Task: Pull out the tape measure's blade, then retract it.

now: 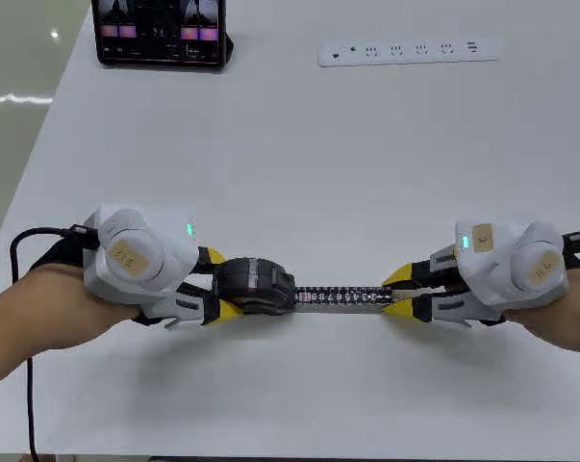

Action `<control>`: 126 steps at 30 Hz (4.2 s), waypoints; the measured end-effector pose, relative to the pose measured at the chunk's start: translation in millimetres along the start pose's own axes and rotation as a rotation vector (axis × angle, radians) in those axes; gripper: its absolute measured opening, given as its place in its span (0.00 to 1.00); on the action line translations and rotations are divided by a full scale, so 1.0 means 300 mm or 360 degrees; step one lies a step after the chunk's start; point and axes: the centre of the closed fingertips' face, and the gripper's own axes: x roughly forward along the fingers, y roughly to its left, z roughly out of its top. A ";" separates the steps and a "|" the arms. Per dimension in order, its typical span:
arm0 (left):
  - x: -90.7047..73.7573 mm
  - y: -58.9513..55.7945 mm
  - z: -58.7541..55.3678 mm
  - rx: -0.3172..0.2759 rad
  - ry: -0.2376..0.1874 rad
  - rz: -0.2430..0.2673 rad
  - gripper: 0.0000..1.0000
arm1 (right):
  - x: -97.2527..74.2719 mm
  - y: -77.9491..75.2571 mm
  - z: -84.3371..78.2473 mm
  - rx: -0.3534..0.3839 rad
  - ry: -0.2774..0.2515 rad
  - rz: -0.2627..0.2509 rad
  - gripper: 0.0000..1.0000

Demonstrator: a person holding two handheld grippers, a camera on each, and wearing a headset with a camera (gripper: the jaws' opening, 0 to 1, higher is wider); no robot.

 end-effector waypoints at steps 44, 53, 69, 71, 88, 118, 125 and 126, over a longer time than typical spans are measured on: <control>0.003 0.004 -0.001 -0.0009 0.0004 0.0012 0.25 | -0.115 -0.017 -0.094 -0.0060 0.0135 -0.0042 0.09; 0.003 0.003 0.000 -0.0009 -0.0002 0.0016 0.25 | -0.135 -0.023 -0.119 -0.0047 0.0161 -0.0046 0.09; 0.003 0.000 0.002 -0.0010 -0.0003 0.0018 0.25 | -0.176 -0.021 -0.155 -0.0058 0.0222 -0.0037 0.09; 0.003 0.000 0.002 -0.0009 -0.0002 0.0018 0.25 | -0.184 -0.022 -0.162 -0.0060 0.0230 -0.0039 0.09; 0.003 0.001 0.004 -0.0011 -0.0004 0.0019 0.25 | -0.235 -0.035 -0.216 -0.0068 0.0312 -0.0036 0.09; 0.007 -0.007 0.015 -0.0013 0.0006 0.0022 0.26 | -0.295 -0.037 -0.271 0.0001 0.0470 -0.0046 0.10; 0.006 -0.006 0.016 -0.0037 0.0000 0.0026 0.26 | -0.295 -0.038 -0.273 -0.0014 0.0499 -0.0036 0.11; 0.006 -0.006 0.016 -0.0039 -0.0001 0.0025 0.26 | -0.296 -0.038 -0.273 -0.0016 0.0503 -0.0034 0.11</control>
